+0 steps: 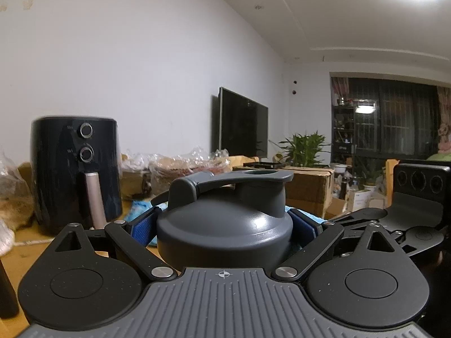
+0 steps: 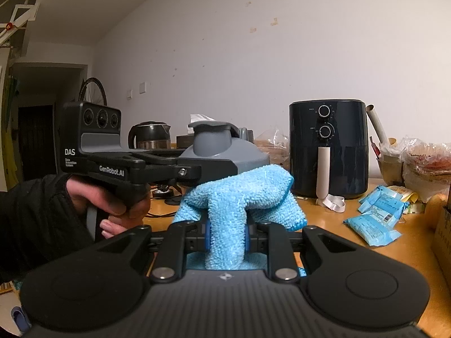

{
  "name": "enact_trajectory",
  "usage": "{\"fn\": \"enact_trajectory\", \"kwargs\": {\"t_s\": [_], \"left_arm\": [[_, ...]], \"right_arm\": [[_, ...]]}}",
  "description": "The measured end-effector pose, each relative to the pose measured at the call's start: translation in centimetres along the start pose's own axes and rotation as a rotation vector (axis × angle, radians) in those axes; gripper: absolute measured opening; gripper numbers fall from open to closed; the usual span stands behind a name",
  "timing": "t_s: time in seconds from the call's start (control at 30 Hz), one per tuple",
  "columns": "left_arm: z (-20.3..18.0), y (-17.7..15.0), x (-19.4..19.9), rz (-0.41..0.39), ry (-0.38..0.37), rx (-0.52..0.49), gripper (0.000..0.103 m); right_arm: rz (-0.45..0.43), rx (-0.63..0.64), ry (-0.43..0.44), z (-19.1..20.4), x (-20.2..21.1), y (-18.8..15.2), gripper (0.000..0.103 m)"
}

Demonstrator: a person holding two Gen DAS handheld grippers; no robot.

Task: Clean container
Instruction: 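Twist the bottle base against the cloth with the left tool while the right tool holds it, then rotate the left tool to twist the bottle base on the cloth while the right tool holds it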

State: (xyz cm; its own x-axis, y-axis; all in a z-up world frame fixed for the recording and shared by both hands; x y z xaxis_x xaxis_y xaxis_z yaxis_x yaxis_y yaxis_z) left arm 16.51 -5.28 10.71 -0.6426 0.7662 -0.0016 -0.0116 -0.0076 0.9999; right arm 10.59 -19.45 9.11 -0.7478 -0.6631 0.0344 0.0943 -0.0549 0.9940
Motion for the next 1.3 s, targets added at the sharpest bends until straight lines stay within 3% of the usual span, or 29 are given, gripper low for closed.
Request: {"fn": "enact_trajectory", "kwargs": {"t_s": [0.93,1.3], "left_arm": [[-0.9,0.6,0.5,-0.003,0.144,-0.025,0.103],[-2.1,0.5,0.3,0.003,0.285,-0.025,0.103]], "right_arm": [[0.000,-0.018,-0.010,-0.4,0.6,-0.7,0.019],[0.005,-0.021,-0.010,-0.2,0.5,-1.1,0.019]]}}
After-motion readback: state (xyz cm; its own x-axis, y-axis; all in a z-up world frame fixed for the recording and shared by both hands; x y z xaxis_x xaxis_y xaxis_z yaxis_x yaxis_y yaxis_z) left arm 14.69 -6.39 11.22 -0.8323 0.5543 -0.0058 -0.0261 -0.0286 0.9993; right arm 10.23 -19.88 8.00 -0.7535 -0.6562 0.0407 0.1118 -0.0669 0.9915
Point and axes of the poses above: each gripper's, at about its wrist camera, not at the fingertips, and x roughly against the way its jaws point, z to its left, y to its top, the point moved 7 cm from there along -x, roughly the way its jaws point, and after that the axes turned 7 degrees about -z, right-handed, at the moved point
